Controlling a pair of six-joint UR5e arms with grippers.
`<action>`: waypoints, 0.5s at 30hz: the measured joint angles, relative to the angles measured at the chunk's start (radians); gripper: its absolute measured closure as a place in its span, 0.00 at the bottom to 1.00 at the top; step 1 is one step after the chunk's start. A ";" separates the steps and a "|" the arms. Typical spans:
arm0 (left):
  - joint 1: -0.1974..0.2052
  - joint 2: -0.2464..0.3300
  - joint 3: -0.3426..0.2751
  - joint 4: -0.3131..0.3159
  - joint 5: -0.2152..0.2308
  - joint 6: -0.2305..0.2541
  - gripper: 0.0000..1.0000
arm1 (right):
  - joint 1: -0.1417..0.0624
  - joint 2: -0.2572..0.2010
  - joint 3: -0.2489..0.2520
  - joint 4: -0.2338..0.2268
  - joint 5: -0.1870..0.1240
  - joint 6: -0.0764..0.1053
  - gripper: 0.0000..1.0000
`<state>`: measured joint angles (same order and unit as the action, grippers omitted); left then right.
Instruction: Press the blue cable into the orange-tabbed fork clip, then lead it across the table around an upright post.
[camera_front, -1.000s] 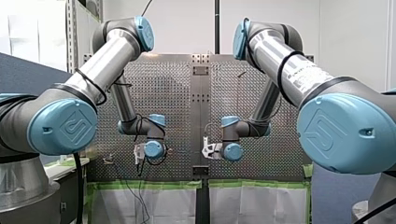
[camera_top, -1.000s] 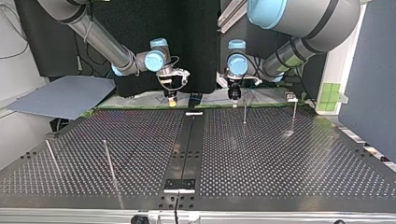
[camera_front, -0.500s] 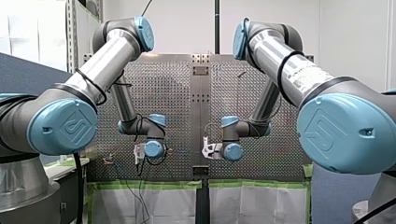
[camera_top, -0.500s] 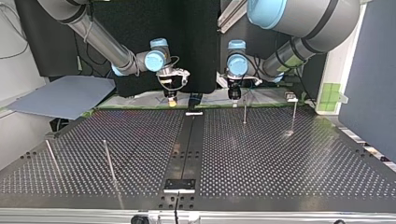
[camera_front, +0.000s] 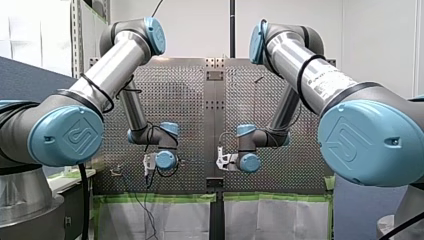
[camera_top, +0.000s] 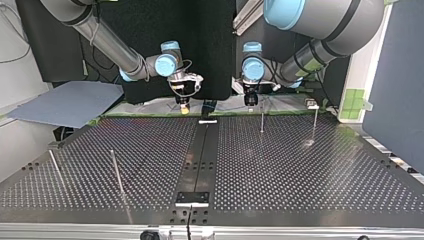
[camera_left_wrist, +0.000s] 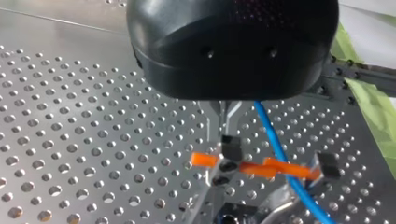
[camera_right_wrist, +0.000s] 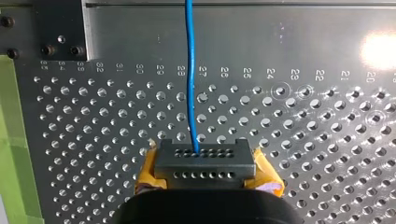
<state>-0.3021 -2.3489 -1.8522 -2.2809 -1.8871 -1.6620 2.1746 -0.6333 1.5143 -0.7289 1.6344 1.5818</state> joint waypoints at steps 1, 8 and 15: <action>0.000 0.000 0.000 -0.001 0.001 0.000 1.00 | 0.000 0.000 0.000 0.000 0.000 0.000 1.00; -0.001 0.000 0.001 -0.005 0.001 0.001 1.00 | 0.000 0.000 0.000 0.000 0.000 0.000 1.00; -0.005 0.003 0.011 -0.035 -0.002 0.011 1.00 | 0.000 0.000 0.000 0.000 0.000 0.000 1.00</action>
<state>-0.3069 -2.3462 -1.8415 -2.3158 -1.8895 -1.6506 2.1745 -0.6331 1.5139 -0.7288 1.6343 1.5818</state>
